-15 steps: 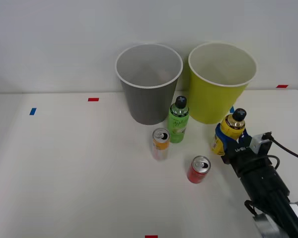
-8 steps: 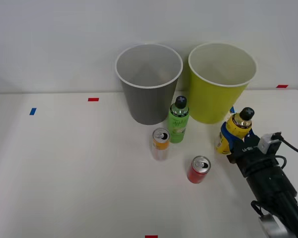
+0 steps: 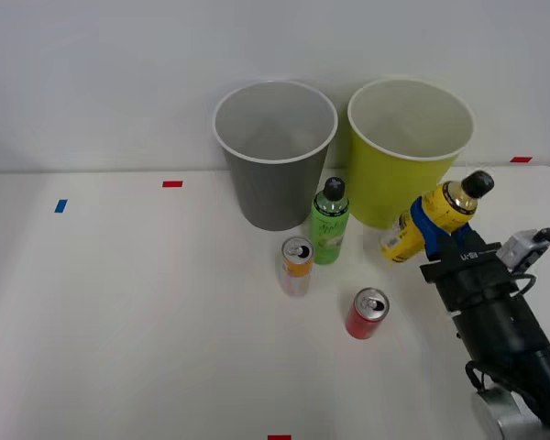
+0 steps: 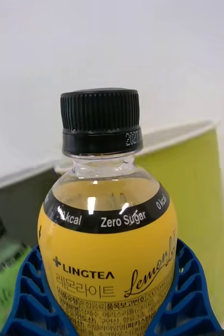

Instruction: Put cans in the gray bin, plastic bottles in the light green bin

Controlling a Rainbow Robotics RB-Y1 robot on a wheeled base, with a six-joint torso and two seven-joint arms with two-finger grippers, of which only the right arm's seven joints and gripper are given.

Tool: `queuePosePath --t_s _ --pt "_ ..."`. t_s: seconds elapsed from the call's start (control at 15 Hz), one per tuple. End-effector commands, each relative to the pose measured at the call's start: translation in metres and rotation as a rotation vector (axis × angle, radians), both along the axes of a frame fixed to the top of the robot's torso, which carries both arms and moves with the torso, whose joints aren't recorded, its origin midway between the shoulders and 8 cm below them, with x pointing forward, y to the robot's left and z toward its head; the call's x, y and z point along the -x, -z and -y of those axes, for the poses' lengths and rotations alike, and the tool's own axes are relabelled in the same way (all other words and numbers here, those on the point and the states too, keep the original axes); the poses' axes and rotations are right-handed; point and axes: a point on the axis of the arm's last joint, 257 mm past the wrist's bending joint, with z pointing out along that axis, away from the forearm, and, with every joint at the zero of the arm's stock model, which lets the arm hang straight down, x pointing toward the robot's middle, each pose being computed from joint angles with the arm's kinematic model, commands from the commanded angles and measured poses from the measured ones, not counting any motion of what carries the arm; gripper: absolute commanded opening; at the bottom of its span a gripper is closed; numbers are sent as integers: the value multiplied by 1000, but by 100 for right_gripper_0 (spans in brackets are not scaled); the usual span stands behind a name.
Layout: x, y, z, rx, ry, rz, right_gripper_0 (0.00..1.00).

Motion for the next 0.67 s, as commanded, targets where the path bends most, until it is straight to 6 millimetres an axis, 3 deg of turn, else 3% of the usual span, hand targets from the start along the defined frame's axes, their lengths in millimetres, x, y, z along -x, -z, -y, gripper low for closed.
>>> queuePosePath --t_s 0.07,0.53,0.67 --pt "8 -39 -7 -101 -32 51 0" --pt "24 -142 14 -155 -4 140 0" --pt "24 -161 27 -180 22 164 0"
